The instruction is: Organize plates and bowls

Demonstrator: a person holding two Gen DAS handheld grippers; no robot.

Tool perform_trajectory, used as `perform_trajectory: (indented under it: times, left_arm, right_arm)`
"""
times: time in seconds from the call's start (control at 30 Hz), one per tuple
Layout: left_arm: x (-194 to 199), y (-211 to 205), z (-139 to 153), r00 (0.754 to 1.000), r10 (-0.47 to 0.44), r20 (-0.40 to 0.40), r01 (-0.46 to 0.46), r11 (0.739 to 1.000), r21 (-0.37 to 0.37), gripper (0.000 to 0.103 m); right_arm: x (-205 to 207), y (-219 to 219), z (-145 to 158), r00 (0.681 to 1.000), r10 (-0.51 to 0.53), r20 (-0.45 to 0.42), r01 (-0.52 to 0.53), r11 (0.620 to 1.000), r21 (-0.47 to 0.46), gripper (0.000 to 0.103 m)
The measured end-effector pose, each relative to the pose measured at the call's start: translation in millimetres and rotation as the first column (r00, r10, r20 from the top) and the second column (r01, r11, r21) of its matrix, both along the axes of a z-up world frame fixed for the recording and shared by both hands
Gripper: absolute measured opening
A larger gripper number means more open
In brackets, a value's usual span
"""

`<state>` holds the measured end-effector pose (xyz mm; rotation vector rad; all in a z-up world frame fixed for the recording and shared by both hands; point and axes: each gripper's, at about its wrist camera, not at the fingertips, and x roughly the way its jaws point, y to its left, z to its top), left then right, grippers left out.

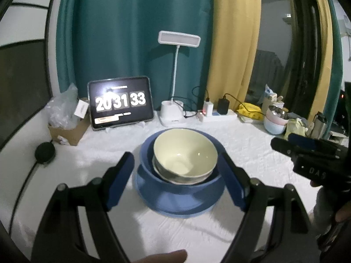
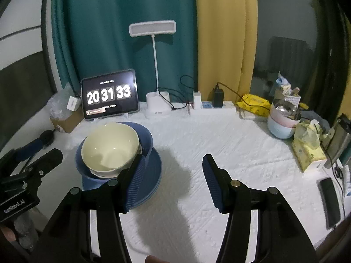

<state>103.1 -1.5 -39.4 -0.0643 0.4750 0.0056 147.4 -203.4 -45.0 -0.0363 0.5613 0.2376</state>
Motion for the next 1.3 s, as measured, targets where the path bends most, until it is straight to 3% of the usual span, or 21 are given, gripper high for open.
perform_trajectory:
  times: [0.4,1.3]
  left_arm:
    - [-39,-7,36,0.994,0.001,0.108,-0.003,1.0,0.017,0.08]
    - [-86,-20,81,0.972,-0.028,0.235,0.022,0.999,0.026,0.08]
  right_arm:
    - [-40,-12,33,0.997,-0.004,0.081,0.003,1.0,0.011,0.057]
    - [-104,-38,81,0.969,-0.043,0.244,0.035,0.999,0.038,0.058]
